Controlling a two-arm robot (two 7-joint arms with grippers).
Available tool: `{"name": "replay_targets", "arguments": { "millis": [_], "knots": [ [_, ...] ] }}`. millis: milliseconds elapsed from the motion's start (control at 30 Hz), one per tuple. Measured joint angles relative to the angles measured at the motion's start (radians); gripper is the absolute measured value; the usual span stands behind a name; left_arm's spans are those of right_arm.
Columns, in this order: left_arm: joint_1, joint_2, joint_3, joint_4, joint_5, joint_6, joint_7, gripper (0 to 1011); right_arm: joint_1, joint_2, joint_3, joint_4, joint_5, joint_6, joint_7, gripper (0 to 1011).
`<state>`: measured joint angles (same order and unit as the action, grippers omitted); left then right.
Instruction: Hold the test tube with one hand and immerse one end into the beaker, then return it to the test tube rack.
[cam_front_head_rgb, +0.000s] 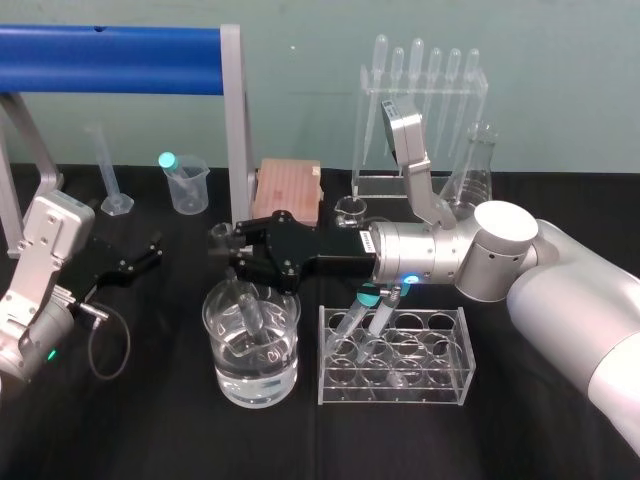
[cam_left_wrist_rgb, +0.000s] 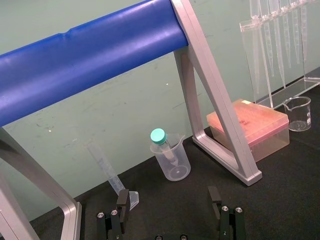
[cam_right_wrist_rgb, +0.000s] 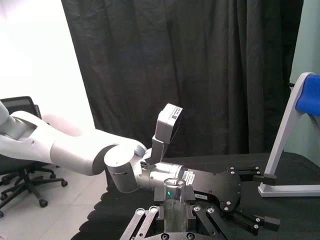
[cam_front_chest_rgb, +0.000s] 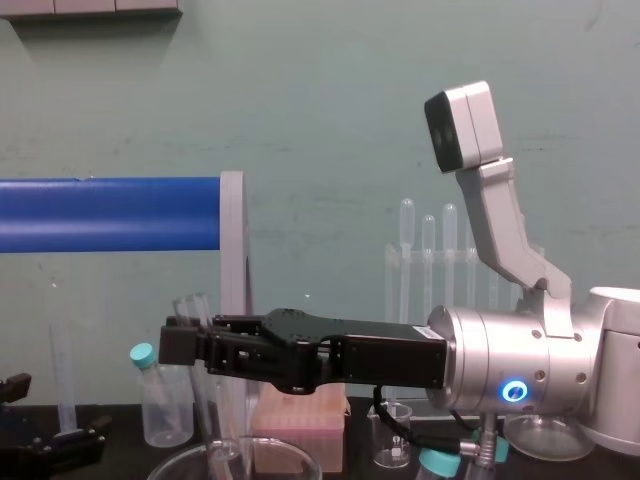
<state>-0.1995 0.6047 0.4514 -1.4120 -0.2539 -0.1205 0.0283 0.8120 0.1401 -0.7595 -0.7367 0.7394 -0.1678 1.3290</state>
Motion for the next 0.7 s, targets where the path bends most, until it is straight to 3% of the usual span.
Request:
{"name": "replay_targets", "arguments": {
  "millis": [433,700],
  "knots": [
    [0.000,0.000,0.000,0.000,0.000,0.000,0.000,1000,0.000,0.000,0.001,0.000,-0.001,0.000,0.000,225],
    [0.000,0.000,0.000,0.000,0.000,0.000,0.000,1000,-0.013,0.013,0.044,-0.048,0.031,-0.035,0.029,225]
  ]
}}
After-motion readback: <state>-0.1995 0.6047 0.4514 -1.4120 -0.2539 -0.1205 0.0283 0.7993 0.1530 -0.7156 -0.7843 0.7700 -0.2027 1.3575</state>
